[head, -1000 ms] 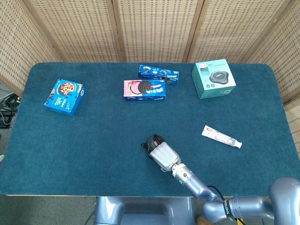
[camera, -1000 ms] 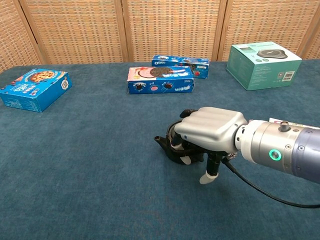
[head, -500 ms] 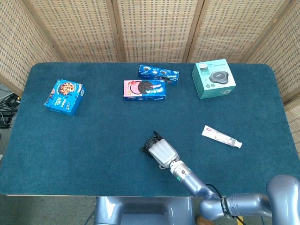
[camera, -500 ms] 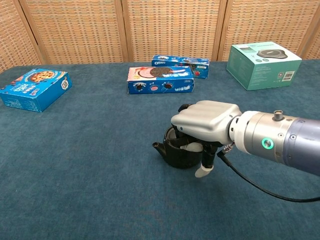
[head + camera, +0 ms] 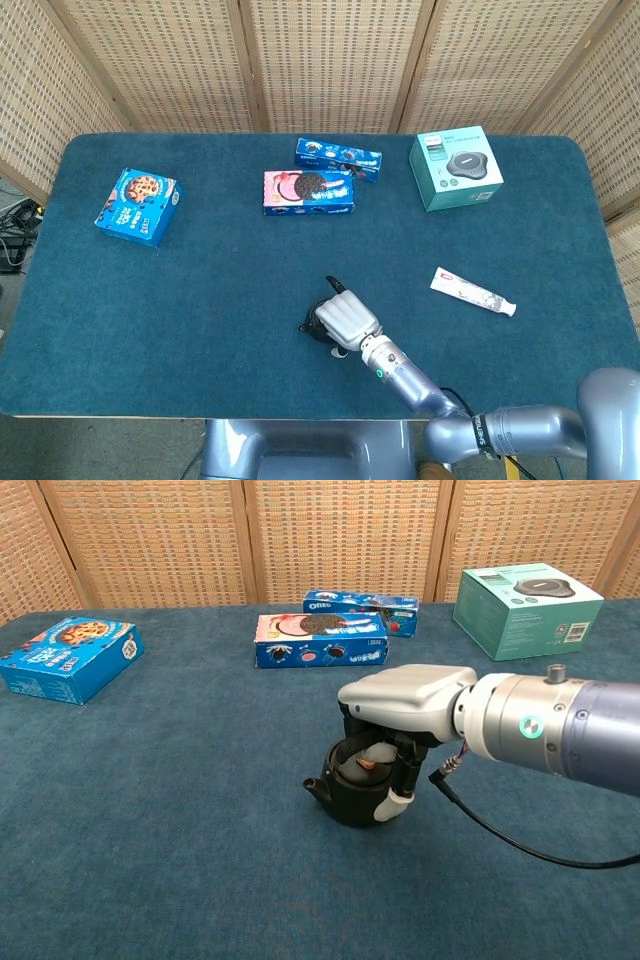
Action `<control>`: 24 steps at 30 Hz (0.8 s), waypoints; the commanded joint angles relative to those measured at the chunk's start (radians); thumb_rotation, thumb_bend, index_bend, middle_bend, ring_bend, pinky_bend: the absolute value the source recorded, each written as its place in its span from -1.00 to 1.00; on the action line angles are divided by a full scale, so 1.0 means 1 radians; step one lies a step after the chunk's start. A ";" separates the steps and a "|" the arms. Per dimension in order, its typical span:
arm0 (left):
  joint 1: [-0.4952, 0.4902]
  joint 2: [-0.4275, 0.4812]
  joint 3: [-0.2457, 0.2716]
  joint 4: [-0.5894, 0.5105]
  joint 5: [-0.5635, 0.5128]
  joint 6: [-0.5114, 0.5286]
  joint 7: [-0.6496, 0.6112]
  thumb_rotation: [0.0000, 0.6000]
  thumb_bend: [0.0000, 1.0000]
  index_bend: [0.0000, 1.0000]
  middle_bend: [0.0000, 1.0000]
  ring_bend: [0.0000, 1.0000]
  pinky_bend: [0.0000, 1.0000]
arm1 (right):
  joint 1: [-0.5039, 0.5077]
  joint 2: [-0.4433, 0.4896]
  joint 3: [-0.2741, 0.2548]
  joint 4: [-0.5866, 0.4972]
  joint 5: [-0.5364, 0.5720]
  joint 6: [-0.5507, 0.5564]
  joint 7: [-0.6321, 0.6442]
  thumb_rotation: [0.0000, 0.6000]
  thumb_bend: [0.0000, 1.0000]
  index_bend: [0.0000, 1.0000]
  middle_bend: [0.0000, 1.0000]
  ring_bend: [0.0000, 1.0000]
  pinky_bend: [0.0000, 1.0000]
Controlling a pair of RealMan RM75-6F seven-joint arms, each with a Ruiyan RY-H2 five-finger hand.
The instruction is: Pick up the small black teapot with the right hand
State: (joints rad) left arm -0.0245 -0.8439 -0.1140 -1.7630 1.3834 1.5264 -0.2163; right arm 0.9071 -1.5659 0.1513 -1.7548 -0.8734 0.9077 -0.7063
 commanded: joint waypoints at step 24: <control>-0.005 0.001 0.000 0.000 -0.001 -0.010 -0.003 1.00 -1.00 -1.00 -1.00 -1.00 -1.00 | 0.095 0.110 0.095 -0.258 0.370 0.224 -0.056 -0.71 -1.00 1.00 1.00 0.79 -1.00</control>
State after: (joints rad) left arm -0.0291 -0.8433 -0.1145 -1.7634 1.3824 1.5159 -0.2196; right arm 0.9910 -1.4575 0.2343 -1.9976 -0.5175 1.1073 -0.7600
